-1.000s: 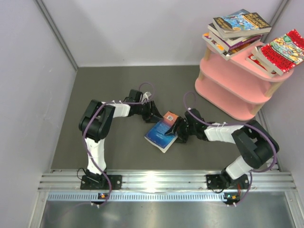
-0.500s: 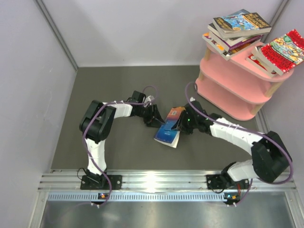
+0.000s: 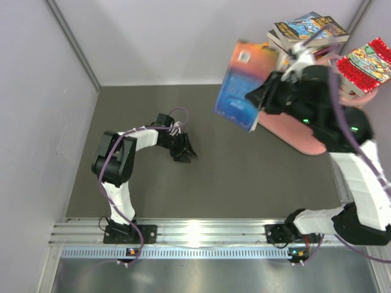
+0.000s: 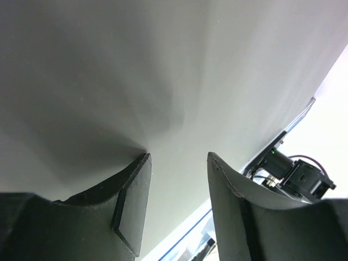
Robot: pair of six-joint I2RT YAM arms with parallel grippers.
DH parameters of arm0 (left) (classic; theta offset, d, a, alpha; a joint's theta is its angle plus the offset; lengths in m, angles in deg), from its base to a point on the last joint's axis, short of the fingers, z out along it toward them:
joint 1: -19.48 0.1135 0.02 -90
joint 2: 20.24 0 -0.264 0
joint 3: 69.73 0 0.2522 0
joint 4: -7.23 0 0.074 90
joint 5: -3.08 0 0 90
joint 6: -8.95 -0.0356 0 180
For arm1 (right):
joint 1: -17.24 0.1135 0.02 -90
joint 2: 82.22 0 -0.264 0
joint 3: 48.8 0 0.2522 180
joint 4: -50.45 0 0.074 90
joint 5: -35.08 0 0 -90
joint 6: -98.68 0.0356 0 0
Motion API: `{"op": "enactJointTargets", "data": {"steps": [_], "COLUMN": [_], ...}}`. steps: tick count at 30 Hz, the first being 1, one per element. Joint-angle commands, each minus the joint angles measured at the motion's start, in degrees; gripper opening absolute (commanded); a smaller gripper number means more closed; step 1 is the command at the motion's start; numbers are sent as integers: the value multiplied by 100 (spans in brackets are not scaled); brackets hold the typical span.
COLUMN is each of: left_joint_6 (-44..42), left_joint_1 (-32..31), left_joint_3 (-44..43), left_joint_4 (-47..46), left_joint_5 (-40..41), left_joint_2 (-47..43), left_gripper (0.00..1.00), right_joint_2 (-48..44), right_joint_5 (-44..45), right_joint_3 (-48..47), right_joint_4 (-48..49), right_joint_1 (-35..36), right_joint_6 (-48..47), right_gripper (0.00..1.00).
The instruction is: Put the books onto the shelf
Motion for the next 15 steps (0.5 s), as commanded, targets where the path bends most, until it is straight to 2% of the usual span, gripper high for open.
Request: {"op": "enactJointTargets", "data": {"steps": [1,2,4,5,10,15], "left_joint_6": [-126,-117,-108,-108,-178,-258], "left_joint_1": [-24,-24,-24,-24,-24,-24], "left_joint_3": [239,274,318,327,257,213], "left_joint_4": [74,47,29,38,143,240], "left_joint_5": [205,187,170,170,126,170], "left_joint_2": [-217,-217,-217,-217,-270,-340], "left_gripper": [51,51,51,51,51,50], "right_joint_2": [-207,-198,-267,-312,-531,-339], "right_joint_5": [669,775,1038,1457,3083,3702], "right_joint_3": [-1591,-2064,-2340,-2463,-2490,-2761], "right_joint_4": [-484,-563,-599,-590,-30,482], "right_joint_1": [-259,-313,-462,-498,-542,-542], "right_joint_6": [-718,-754,-937,-1017,-1683,-2791], "right_gripper": [0,0,0,0,0,0]}}
